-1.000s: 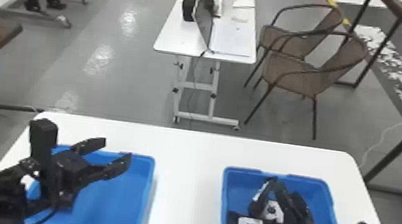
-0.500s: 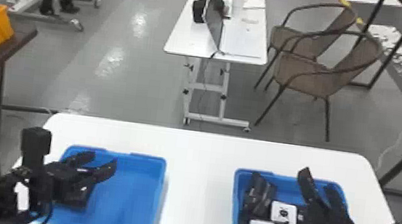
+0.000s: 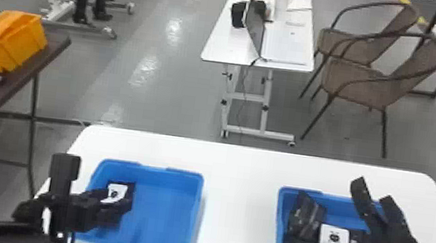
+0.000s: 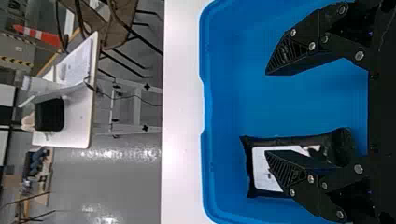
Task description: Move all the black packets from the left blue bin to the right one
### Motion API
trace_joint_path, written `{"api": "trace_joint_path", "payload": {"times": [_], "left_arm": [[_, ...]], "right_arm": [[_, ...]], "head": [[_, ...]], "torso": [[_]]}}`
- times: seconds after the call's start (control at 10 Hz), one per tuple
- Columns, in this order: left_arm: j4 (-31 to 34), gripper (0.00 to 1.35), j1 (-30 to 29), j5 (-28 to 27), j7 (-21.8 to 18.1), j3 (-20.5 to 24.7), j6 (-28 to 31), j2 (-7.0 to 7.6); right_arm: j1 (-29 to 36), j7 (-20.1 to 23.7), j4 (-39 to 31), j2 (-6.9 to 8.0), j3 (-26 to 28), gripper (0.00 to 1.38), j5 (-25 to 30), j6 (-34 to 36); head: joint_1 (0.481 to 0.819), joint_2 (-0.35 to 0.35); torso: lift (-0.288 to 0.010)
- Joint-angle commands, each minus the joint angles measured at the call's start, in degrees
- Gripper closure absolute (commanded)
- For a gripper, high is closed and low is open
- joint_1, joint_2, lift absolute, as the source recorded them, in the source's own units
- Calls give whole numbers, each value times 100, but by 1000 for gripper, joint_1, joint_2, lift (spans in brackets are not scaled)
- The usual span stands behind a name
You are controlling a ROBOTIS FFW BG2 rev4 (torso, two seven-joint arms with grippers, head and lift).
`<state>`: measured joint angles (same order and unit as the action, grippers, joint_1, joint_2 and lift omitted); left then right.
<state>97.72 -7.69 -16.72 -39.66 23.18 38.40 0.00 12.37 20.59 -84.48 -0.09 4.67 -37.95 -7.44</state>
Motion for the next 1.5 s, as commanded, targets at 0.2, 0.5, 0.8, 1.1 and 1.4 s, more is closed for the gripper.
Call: {"api": "trace_joint_path", "payload": {"times": [0.2, 0.5, 0.8, 1.1, 1.4], "left_arm": [[-394, 464, 312, -763, 143, -59, 528, 9], [-834, 464, 628, -956, 275, -24, 634, 141], [-1713, 464, 998, -983, 442, -130, 423, 290], [-2126, 521, 1208, -1123, 530, -200, 353, 316], [-2170, 1076, 1235, -1035, 310, -499, 238, 571]], "right_arm": [[-24, 77, 55, 14, -18, 150, -64, 103], [-41, 129, 90, 14, -18, 150, -99, 138], [-59, 200, 116, 14, -9, 151, -151, 147], [-77, 244, 143, 14, -9, 151, -178, 164], [-77, 279, 178, 14, -9, 151, -222, 199]], "head": [[695, 152], [695, 182], [695, 197], [695, 191], [695, 192]], "torso": [[0], [0], [0], [0], [0]]}}
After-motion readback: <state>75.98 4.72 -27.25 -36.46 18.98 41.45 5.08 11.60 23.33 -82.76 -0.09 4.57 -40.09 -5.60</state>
